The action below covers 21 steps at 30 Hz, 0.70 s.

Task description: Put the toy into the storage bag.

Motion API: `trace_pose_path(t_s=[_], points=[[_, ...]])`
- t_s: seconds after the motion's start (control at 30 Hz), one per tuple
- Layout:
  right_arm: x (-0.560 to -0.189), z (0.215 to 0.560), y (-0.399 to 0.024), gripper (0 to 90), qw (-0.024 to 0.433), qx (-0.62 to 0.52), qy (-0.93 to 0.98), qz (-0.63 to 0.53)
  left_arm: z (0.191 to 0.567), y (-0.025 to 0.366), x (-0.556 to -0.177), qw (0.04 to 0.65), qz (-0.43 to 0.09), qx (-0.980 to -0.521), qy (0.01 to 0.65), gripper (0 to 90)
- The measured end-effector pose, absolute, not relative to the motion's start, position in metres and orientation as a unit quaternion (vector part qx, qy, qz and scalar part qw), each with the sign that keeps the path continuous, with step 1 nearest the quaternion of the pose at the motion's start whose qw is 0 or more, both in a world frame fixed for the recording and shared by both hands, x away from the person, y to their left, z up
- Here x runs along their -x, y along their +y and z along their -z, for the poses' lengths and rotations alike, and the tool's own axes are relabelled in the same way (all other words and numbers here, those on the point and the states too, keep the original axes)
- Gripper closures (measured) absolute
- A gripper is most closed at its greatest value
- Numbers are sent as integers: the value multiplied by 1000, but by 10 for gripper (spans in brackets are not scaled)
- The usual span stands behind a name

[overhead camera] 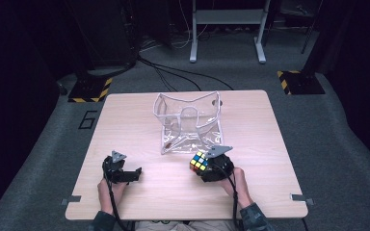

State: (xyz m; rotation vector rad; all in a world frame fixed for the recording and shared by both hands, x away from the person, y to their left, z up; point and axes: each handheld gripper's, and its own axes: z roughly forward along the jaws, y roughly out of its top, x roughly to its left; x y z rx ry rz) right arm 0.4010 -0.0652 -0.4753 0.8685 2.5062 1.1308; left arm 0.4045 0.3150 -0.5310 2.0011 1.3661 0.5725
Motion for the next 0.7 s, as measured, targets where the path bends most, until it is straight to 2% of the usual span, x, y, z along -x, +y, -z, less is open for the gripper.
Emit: trace_pose_path(t_s=[0.7], points=[[-401, 455, -88, 330, 147, -330, 844, -397, 531, 315, -405, 320, -218, -762, 520, 3]])
